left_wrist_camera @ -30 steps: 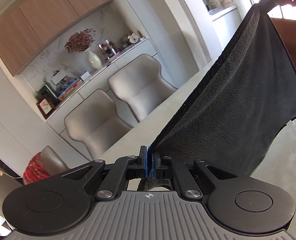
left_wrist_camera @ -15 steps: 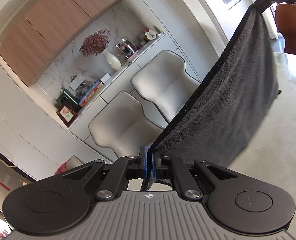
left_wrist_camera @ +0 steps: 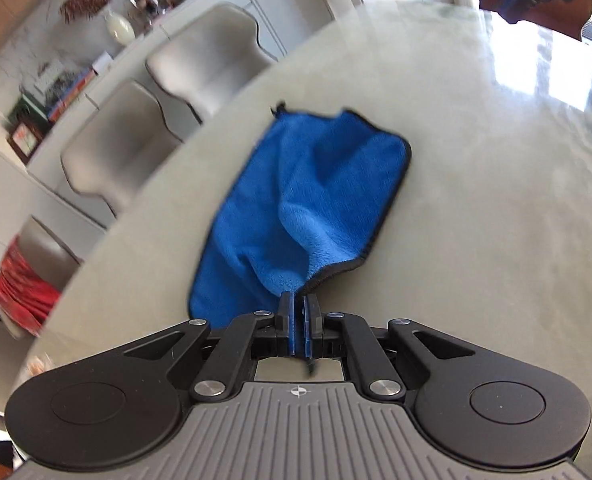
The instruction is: Fold towel
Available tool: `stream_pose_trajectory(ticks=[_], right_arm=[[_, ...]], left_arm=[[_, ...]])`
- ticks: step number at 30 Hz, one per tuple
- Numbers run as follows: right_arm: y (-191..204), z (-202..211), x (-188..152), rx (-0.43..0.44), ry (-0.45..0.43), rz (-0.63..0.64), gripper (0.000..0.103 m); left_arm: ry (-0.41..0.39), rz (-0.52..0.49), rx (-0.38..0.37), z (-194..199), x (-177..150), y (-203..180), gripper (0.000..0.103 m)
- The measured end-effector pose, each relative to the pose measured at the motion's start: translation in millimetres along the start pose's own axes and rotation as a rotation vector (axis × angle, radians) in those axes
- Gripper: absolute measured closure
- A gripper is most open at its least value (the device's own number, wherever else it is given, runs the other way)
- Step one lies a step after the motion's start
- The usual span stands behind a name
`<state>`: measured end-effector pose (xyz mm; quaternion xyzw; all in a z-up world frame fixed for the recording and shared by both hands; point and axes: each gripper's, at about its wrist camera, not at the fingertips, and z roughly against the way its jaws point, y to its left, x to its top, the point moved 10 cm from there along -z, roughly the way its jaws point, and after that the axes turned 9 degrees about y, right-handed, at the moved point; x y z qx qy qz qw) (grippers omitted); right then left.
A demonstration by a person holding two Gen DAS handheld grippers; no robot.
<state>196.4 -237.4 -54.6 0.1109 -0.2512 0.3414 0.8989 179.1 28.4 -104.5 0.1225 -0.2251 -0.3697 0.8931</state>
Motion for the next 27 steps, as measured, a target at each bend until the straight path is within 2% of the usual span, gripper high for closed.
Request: stream_pose_trajectory(ticks=[2, 3, 7, 13, 16, 18, 20, 22, 24, 27], right_arm=[[26, -32, 2, 0.053, 0.038, 0.032, 0.083], [36, -45, 4, 0.048, 0.048, 0.075, 0.078], [64, -97, 22, -0.002, 0.093, 0.235, 0.073], [56, -142, 45, -0.1, 0.125, 0.412, 0.067], [49, -155, 53, -0.133, 0.127, 0.525, 0.061], [47, -160, 52, -0.127, 0.143, 0.58, 0.061], [46, -166, 49, -0.115, 0.163, 0.624, 0.061], [44, -171, 47, -0.103, 0.183, 0.667, 0.061], [42, -176, 45, -0.093, 0.204, 0.712, 0.061], [40, -183, 45, -0.091, 0.222, 0.755, 0.061]], left_arm=[[-0.005, 0.019, -0.002, 0, -4, 2, 0.099], [-0.008, 0.027, -0.004, 2, -6, 3, 0.099], [-0.014, 0.03, -0.005, 7, -10, 4, 0.096], [-0.003, 0.029, -0.061, -7, -17, -15, 0.091], [0.025, 0.053, -0.068, -22, -22, -25, 0.088], [0.038, 0.061, -0.065, -28, -25, -26, 0.087], [0.044, 0.065, -0.066, -31, -26, -27, 0.082], [0.044, 0.068, -0.069, -33, -27, -27, 0.069], [0.044, 0.068, -0.066, -37, -28, -27, 0.062], [0.055, 0.067, -0.075, -43, -27, -27, 0.061]])
